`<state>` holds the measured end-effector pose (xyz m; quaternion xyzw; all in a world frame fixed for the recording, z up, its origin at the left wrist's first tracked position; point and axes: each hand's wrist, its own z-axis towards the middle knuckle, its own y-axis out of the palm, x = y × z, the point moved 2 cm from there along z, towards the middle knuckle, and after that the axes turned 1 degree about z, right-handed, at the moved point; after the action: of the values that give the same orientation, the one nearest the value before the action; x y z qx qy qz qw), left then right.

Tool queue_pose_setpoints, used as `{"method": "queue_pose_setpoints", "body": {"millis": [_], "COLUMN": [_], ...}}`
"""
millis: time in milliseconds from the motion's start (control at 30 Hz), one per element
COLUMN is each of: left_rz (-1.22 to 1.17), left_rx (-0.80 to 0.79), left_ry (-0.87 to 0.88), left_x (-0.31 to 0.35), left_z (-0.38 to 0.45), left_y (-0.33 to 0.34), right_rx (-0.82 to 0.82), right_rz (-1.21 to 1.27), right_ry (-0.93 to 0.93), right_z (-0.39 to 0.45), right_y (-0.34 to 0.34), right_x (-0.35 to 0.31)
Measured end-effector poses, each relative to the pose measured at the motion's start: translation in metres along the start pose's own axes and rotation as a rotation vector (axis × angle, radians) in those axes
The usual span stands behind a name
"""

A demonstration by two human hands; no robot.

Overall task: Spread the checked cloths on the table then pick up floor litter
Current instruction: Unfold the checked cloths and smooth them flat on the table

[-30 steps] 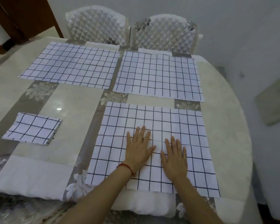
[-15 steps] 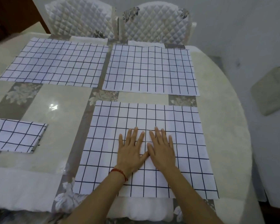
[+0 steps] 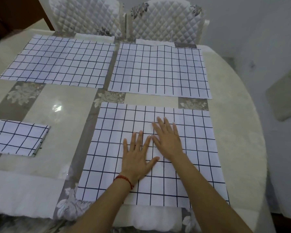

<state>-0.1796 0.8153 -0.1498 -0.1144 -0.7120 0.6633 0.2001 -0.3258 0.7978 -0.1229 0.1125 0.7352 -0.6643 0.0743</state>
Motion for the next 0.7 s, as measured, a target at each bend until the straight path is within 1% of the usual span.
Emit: {"method": "queue_pose_setpoints", "body": {"millis": [33,100,133,233,267,300,333,367,400,433,467,533,600,633,667,700], "left_rz": [0.002,0.006,0.003,0.008,0.010,0.010,0.006,0.001,0.000,0.001,0.002,-0.009,-0.092,-0.127,-0.148,-0.149], "left_rx": [0.002,0.003,0.000,-0.009,-0.009,-0.010,-0.009,-0.006,-0.003,-0.007,-0.002,0.001,0.018,0.000,-0.020,-0.033], "left_ry": [0.001,0.002,0.001,0.004,0.004,0.003,0.003,0.002,0.002,0.002,0.007,-0.006,-0.088,-0.138,-0.139,-0.079], "left_x": [0.000,0.000,0.000,-0.001,-0.001,-0.002,-0.002,-0.001,-0.001,0.000,-0.001,-0.001,0.005,0.013,0.024,0.036], "left_z": [0.000,0.000,0.000,0.000,0.000,0.000,0.000,0.000,-0.001,-0.001,-0.001,-0.001,0.006,0.012,0.018,0.024], "left_y": [0.000,-0.001,-0.001,0.000,0.000,0.000,0.000,0.000,0.001,0.000,0.002,-0.002,-0.006,-0.010,-0.014,-0.017], "right_rx": [-0.028,-0.003,0.024,0.073,0.105,0.150,0.206,0.242,0.225,0.173,0.136,0.114,0.104,0.105,0.109,0.110], "right_rz": [0.005,0.006,-0.009,0.004,0.036,0.056,0.058,0.061,0.064,0.049,0.013,-0.019,-0.028,-0.042,-0.052,-0.056], "right_ry": [-0.038,0.029,0.117,0.506,0.606,0.647,0.606,0.504,0.388,0.301,0.254,0.278,0.324,0.328,0.328,0.326], "right_z": [0.004,0.008,0.009,-0.001,-0.007,-0.014,-0.020,-0.028,-0.036,-0.044,-0.051,-0.058,-0.057,-0.057,-0.056,-0.055], "right_y": [0.003,0.004,0.003,-0.013,-0.019,-0.021,-0.021,-0.017,-0.009,0.001,0.011,0.024,0.025,0.025,0.025,0.027], "right_x": [0.004,0.026,0.041,0.085,0.090,0.087,0.076,0.058,0.038,0.020,0.008,0.002,0.006,0.007,0.007,0.007]}}
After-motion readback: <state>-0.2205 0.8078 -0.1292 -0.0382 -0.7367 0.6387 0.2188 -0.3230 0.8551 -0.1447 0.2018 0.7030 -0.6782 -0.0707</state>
